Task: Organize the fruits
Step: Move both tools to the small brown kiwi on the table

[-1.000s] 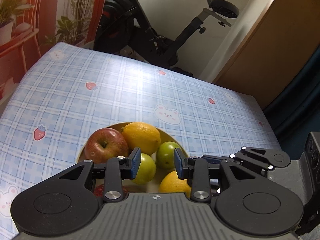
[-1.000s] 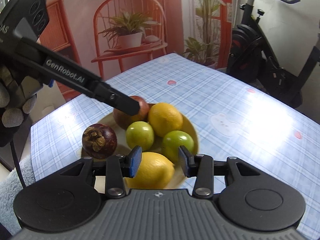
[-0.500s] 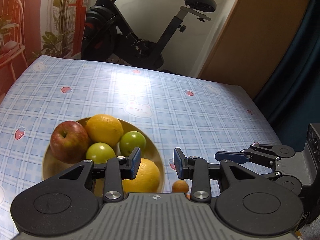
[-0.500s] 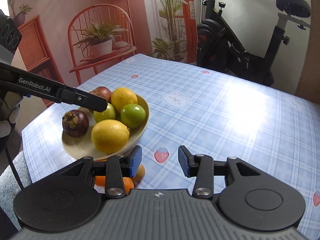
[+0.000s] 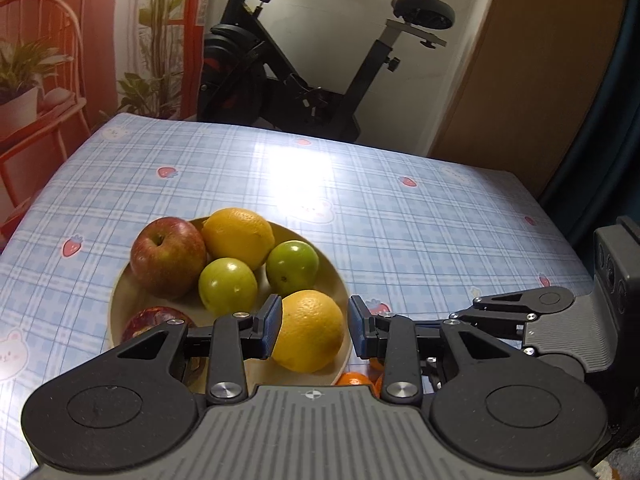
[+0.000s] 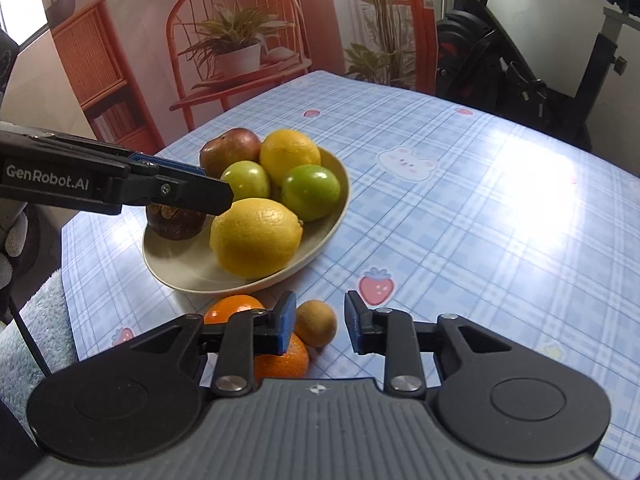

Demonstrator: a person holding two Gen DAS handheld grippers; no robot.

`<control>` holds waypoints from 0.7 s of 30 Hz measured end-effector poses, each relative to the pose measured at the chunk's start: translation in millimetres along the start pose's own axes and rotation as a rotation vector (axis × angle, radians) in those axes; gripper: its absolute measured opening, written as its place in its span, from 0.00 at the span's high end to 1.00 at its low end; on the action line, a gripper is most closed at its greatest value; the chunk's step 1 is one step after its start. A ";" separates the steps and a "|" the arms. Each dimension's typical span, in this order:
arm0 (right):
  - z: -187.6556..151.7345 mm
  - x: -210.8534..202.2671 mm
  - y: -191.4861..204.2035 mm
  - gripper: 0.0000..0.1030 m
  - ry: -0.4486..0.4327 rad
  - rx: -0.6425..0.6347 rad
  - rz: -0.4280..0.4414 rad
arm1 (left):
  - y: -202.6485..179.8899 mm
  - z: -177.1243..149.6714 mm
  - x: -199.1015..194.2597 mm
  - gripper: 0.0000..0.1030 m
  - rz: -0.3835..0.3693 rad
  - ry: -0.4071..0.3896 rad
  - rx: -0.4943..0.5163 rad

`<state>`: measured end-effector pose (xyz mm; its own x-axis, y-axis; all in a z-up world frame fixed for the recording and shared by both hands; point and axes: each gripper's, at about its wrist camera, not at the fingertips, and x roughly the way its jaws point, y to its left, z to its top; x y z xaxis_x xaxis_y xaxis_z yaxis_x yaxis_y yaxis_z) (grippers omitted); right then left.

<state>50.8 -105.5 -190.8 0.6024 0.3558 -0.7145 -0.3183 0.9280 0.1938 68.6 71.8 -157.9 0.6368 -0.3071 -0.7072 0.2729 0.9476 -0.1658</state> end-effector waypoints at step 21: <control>-4.3 -13.6 -16.0 0.73 -0.035 0.088 -0.004 | -17.1 -13.1 -2.4 0.64 -0.033 -0.001 0.009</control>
<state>44.5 -125.7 -187.1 0.6289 0.3541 -0.6921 -0.2514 0.9351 0.2500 53.0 57.5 -162.4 0.6278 -0.3383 -0.7010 0.3005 0.9361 -0.1827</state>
